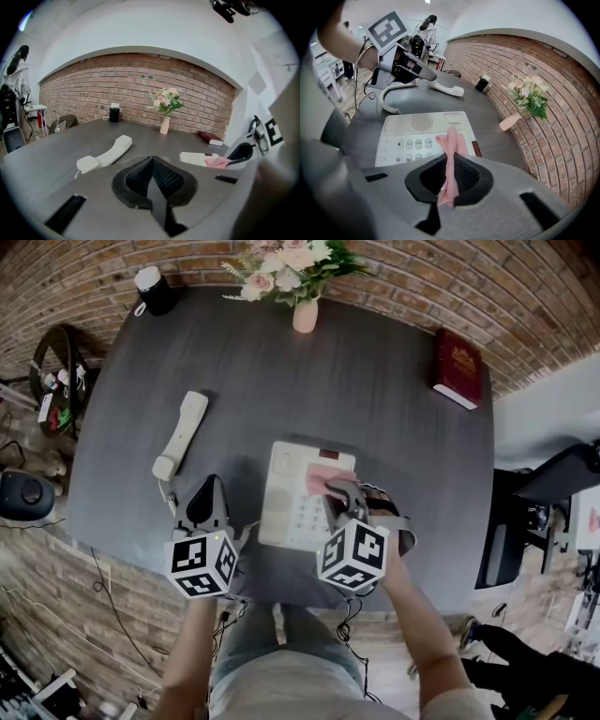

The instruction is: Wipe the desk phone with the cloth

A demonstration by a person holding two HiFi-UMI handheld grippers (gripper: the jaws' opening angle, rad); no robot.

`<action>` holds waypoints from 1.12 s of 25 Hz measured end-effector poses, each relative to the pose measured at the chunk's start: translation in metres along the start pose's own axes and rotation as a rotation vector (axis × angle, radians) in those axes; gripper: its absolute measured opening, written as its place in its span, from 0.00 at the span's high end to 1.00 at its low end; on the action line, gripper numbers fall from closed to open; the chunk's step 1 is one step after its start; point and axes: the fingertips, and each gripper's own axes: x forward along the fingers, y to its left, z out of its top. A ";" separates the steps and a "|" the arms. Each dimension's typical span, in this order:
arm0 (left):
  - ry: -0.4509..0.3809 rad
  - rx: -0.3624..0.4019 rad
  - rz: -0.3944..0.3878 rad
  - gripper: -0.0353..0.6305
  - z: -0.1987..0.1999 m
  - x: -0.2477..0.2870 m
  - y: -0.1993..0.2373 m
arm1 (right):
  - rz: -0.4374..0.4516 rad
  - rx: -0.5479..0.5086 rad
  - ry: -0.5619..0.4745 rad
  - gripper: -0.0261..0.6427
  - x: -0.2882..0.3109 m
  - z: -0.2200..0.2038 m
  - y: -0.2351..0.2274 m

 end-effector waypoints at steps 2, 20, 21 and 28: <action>0.000 0.000 -0.002 0.94 0.000 -0.001 -0.001 | 0.003 -0.001 0.001 0.93 -0.001 0.000 0.002; -0.006 0.007 -0.005 0.94 -0.008 -0.018 -0.005 | 0.023 0.007 0.006 0.93 -0.012 -0.004 0.025; -0.006 0.007 -0.005 0.94 -0.009 -0.019 -0.005 | 0.026 0.007 0.006 0.93 -0.013 -0.004 0.027; -0.011 0.005 -0.003 0.94 -0.012 -0.025 -0.007 | 0.034 0.014 0.003 0.93 -0.017 -0.007 0.035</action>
